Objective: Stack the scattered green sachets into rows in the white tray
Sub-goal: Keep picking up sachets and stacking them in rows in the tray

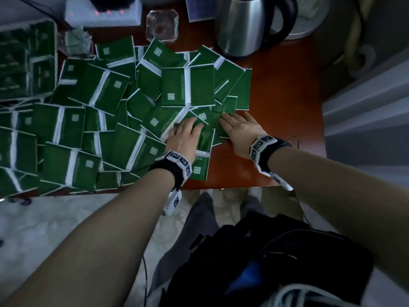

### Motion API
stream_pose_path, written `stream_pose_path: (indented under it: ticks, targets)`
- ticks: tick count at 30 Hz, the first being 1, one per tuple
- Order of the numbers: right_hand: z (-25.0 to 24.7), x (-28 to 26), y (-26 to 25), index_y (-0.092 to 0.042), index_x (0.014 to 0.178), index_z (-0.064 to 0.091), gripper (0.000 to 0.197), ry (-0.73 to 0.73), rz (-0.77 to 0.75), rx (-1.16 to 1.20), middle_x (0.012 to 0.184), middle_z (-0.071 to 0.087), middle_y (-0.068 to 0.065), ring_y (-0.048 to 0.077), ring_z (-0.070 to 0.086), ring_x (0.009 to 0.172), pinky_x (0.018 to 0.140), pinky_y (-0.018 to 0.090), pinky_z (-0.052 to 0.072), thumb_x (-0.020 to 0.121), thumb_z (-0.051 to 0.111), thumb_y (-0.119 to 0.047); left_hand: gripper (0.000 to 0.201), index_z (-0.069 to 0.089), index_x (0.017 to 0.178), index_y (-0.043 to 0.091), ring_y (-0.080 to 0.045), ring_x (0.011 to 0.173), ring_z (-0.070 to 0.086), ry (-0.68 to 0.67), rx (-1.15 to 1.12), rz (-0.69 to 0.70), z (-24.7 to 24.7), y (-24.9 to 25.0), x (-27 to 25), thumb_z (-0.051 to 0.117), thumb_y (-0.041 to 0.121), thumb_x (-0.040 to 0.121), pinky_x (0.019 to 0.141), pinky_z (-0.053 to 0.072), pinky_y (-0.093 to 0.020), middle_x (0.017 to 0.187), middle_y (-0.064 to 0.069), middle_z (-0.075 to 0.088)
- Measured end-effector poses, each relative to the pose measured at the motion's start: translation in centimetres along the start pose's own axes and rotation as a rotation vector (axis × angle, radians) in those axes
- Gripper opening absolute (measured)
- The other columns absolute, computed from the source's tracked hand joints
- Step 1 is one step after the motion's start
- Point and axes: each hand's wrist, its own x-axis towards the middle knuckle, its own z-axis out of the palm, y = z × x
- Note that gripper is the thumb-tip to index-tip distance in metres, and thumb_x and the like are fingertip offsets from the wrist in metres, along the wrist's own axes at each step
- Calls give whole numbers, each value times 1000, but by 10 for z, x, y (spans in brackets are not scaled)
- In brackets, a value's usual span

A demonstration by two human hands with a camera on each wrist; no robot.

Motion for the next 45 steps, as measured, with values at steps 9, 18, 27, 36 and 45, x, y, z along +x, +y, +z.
stream_pose_path:
  ticks: [9,18,27,36,45]
  targets:
    - [-28,5,11,-6,137,46,42,100,12,222,135,46,13,31,50,121,95,38,49,96,50,-16,67,40,139,17,-33,127,39,-63,30,-156,-18,29,10,69,7,79,101,39,-49,137,-12,38]
    - [-40,49,3,-5,134,31,57,226,771,996,134,45,17,31,55,113,79,29,40,89,66,-10,79,39,136,25,-29,126,40,-132,-61,-146,-21,17,19,76,7,69,102,39,-48,133,-7,38]
    - [-33,48,5,-9,128,33,49,188,748,1024,117,56,14,29,61,95,83,44,58,87,60,-6,75,40,133,16,-32,120,43,-120,-22,-133,-23,13,20,81,15,70,100,37,-49,127,-13,44]
    - [-37,5,66,-11,120,32,46,213,533,739,85,49,8,31,58,76,61,38,50,82,52,4,61,51,129,13,-29,118,50,-268,84,-184,-41,20,29,77,38,80,100,35,-50,123,-10,53]
    - [-43,-40,114,-15,152,17,80,37,243,242,88,54,12,30,60,79,65,41,57,86,57,4,51,50,135,18,-35,109,63,-306,-18,-155,-59,73,35,69,33,90,86,55,-43,128,-12,62]
